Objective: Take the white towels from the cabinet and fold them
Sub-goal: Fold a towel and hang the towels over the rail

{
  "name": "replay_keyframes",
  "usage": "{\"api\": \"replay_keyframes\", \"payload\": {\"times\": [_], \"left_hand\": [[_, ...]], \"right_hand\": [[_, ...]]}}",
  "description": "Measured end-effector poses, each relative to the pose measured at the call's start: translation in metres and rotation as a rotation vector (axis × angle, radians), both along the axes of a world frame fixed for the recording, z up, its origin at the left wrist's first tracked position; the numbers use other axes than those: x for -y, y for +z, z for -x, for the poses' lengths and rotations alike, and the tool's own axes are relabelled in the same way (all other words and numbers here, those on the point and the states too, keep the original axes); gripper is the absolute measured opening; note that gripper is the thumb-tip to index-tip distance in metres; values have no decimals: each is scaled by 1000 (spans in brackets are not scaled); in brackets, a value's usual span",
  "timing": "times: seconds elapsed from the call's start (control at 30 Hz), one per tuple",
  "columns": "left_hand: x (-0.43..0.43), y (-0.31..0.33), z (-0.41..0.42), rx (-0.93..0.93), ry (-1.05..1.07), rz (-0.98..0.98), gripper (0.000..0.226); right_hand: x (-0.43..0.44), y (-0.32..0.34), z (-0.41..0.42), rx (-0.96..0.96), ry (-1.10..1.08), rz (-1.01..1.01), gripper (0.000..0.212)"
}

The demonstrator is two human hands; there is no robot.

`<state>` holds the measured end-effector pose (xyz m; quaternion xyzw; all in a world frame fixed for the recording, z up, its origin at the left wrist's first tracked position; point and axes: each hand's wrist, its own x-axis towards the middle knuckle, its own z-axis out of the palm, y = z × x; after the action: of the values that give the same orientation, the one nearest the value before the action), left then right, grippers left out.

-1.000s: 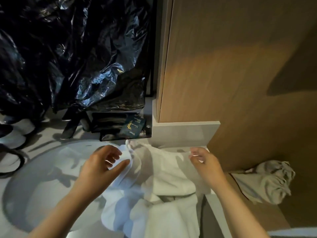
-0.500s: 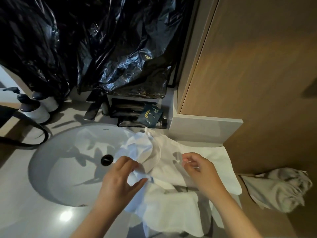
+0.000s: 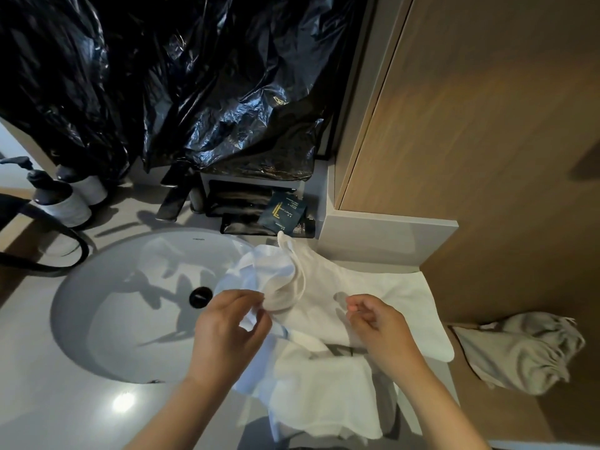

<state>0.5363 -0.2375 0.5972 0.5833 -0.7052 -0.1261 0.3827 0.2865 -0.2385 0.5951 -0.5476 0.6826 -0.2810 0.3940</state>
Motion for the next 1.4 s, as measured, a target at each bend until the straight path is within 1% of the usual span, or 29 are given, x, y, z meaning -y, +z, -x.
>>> {"api": "replay_keyframes", "payload": {"times": [0.07,0.1,0.13,0.2,0.23,0.3,0.33,0.4,0.43,0.5,0.6,0.67,0.73,0.87,0.97,1.03,1.1,1.17,1.23,1.27,1.3,1.37,1.4], "left_hand": [[-2,18,1,-122,67,-118,8],[-1,24,1,-192,105,-194,8],[1,26,-1,-257,138,-266,15],[6,23,-7,-369,157,-422,19],[7,21,-10,-391,146,-476,16],[4,17,-15,-364,90,-525,14],[0,15,-16,-358,49,-540,18],[-9,9,-20,-424,-1,-564,31],[-12,6,-22,-482,0,-564,36],[-14,2,-27,-543,30,-515,33],[-13,-1,-28,-481,55,-436,21],[-10,-2,-27,-417,51,-370,19],[-6,-5,-27,-397,35,-309,18],[4,-7,-18,-361,-3,-206,20],[12,-5,-6,-357,-72,-160,24],[15,-4,0,-363,-120,-153,24],[13,-4,3,-396,-151,-188,19],[10,-6,2,-455,-176,-249,20],[6,-8,1,-490,-186,-275,27],[4,-8,0,-504,-175,-283,28],[3,-8,0,-524,-152,-293,26],[3,-7,0,-555,-81,-308,22],[5,-7,0,-552,-50,-306,20]], "right_hand": [[0,-1,2,19,-18,0,14],[-1,-1,4,32,-27,0,14],[-1,-1,4,44,-35,-1,14],[-2,-2,6,52,-44,-5,13],[-3,-2,6,54,-43,-9,13],[-3,-1,4,48,-30,-16,14],[-3,0,3,42,-22,-15,15],[-2,2,0,32,-2,-10,19],[-1,4,-2,34,8,-9,21],[2,9,-6,46,31,-8,22],[8,17,-16,71,49,8,19],[10,22,-24,83,71,14,19],[10,25,-31,87,92,16,19],[7,29,-39,95,126,12,18],[2,28,-47,102,150,12,16],[4,31,-53,131,92,37,14],[12,37,-58,195,23,79,9],[20,45,-60,188,38,105,25],[25,51,-60,142,132,101,43],[26,53,-59,132,189,105,49],[26,54,-57,123,244,118,50],[25,56,-55,90,314,146,40],[24,56,-54,79,312,151,34]]}}
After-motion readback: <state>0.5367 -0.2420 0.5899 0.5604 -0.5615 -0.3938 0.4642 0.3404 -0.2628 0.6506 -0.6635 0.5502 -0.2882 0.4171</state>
